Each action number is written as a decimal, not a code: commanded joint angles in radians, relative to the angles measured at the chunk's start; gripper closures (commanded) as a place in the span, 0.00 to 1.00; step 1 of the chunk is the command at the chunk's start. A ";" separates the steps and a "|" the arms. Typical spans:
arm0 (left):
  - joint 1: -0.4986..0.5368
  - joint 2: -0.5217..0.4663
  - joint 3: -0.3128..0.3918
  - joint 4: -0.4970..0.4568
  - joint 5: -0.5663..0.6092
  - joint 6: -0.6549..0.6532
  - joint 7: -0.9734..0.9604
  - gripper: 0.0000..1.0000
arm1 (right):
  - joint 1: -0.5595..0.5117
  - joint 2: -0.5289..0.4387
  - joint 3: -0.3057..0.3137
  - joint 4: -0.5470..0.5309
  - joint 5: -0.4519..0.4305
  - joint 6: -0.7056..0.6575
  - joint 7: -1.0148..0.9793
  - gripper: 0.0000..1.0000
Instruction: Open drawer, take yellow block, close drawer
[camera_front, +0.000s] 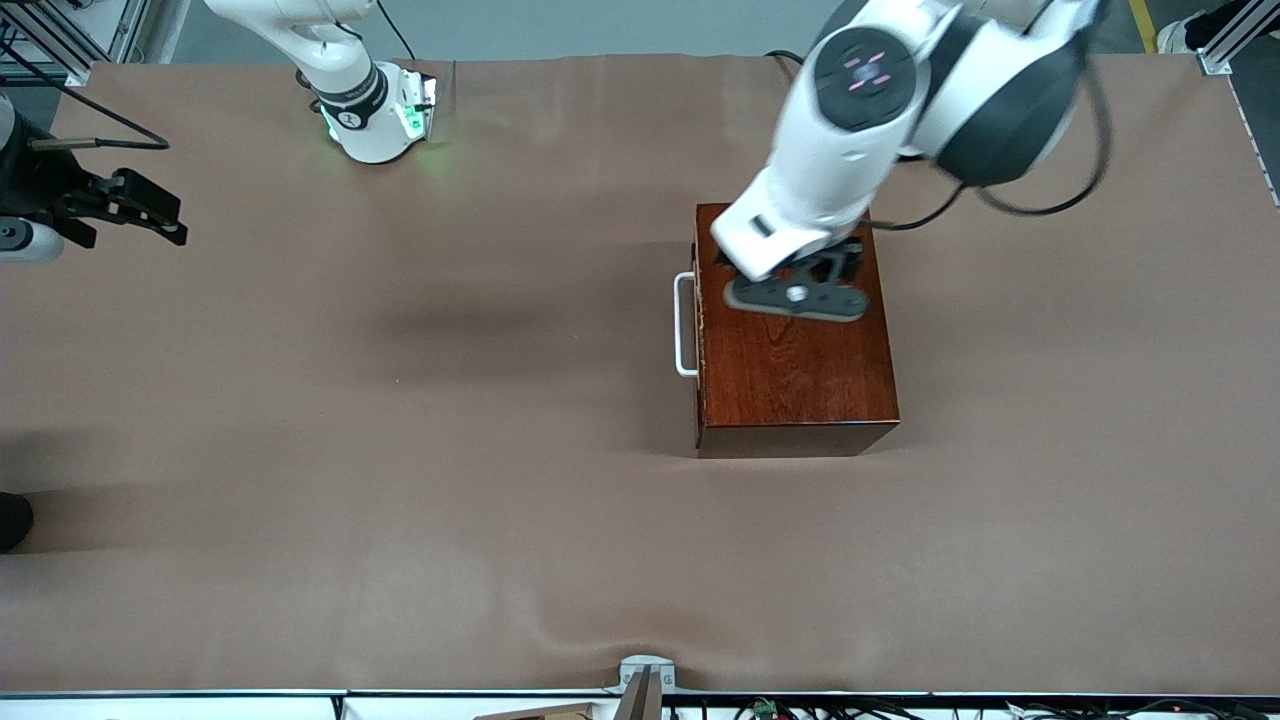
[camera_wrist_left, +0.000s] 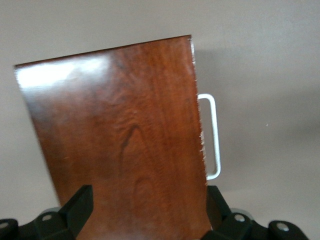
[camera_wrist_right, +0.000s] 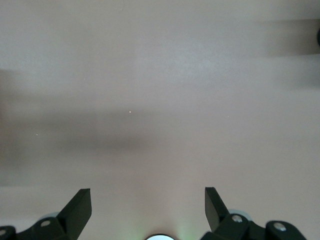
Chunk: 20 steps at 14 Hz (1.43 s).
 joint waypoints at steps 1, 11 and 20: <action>-0.097 0.114 0.013 0.095 0.090 0.025 -0.114 0.00 | -0.023 -0.016 0.013 -0.016 0.018 0.005 -0.013 0.00; -0.450 0.343 0.283 0.172 0.123 0.134 -0.350 0.00 | -0.023 -0.016 0.013 -0.016 0.018 0.005 -0.013 0.00; -0.457 0.392 0.288 0.161 0.124 0.134 -0.355 0.00 | -0.023 -0.017 0.013 -0.016 0.018 0.003 -0.013 0.00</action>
